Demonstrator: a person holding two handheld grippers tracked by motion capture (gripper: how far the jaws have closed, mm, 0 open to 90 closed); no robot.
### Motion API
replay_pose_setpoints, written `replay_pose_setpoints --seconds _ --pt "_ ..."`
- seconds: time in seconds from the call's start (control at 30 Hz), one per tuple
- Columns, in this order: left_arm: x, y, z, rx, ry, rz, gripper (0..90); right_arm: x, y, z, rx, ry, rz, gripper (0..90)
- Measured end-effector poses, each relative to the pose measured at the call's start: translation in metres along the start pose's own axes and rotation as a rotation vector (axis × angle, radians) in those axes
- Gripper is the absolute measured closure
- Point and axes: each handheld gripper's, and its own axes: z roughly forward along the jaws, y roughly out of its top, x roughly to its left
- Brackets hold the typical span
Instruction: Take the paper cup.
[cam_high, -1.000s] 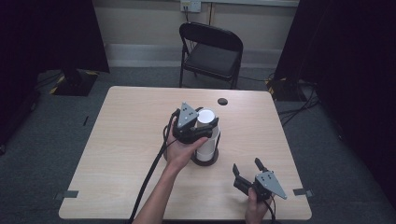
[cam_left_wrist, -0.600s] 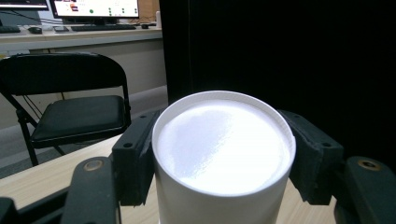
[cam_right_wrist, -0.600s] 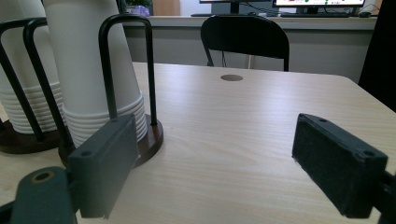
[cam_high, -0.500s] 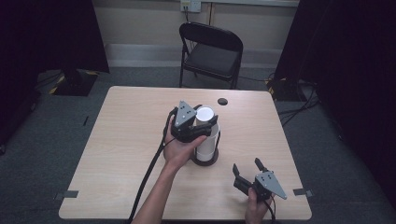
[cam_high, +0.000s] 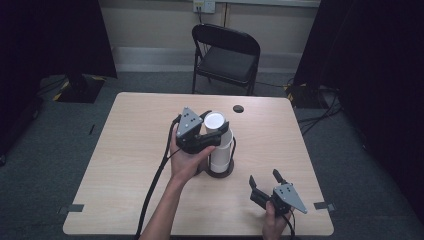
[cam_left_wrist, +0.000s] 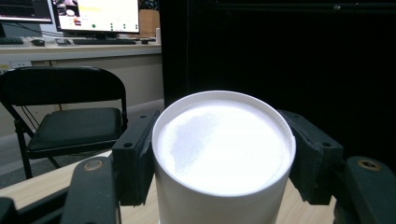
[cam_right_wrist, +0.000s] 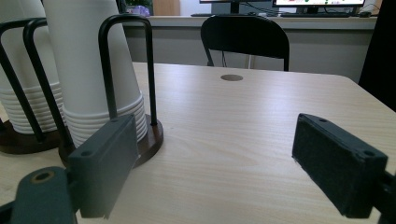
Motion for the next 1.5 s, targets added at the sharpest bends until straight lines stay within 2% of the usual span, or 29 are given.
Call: replay_pose_setpoints --seconds 0.23,0.37,0.4,0.47,0.5,0.7,0.73,0.93,1.1,1.17,1.27,1.37,1.5 --pt "0.005 -0.003 -0.016 -0.009 0.024 -0.021 33.8 0.000 0.000 0.000 0.000 -0.001 -0.004 13.5" --pt "0.006 -0.002 -0.026 -0.019 0.022 -0.024 33.8 0.001 0.000 0.001 0.004 -0.006 -0.007 13.5" --pt "0.006 -0.003 -0.029 -0.027 0.019 -0.040 33.8 0.001 0.000 0.001 0.003 -0.007 -0.007 13.5" --pt "0.006 -0.004 -0.033 -0.033 0.025 -0.050 33.8 0.001 0.000 0.001 0.003 -0.007 -0.006 13.5" --pt "0.008 -0.005 -0.035 -0.030 0.025 -0.041 33.8 0.001 0.000 0.001 0.004 -0.007 -0.006 13.5" --pt "0.011 -0.009 -0.047 -0.044 0.019 -0.081 33.8 0.001 0.000 0.001 0.010 -0.008 -0.006 13.5" --pt "0.011 -0.009 -0.048 -0.043 0.020 -0.075 33.8 0.001 0.000 0.001 0.010 -0.008 -0.006 13.5" --pt "0.014 -0.018 -0.054 -0.038 0.014 -0.112 33.8 0.001 0.001 0.001 0.013 -0.007 -0.007 13.5" --pt "0.013 -0.023 -0.057 -0.026 -0.008 -0.124 33.8 0.001 0.000 0.001 0.008 -0.011 -0.004 13.5" --pt "0.012 -0.024 -0.058 -0.036 -0.013 -0.141 33.8 0.001 0.000 0.001 0.008 -0.012 -0.004 13.5" --pt "0.013 -0.026 -0.060 -0.024 -0.018 -0.140 33.8 0.001 0.000 0.001 0.007 -0.015 -0.005 13.5" --pt "0.012 -0.030 -0.062 -0.044 -0.031 -0.170 33.8 0.002 0.000 0.001 0.012 -0.013 -0.012 13.7" --pt "0.015 -0.042 -0.064 -0.019 -0.038 -0.188 33.8 0.002 0.000 0.000 0.005 -0.010 -0.013 13.7"
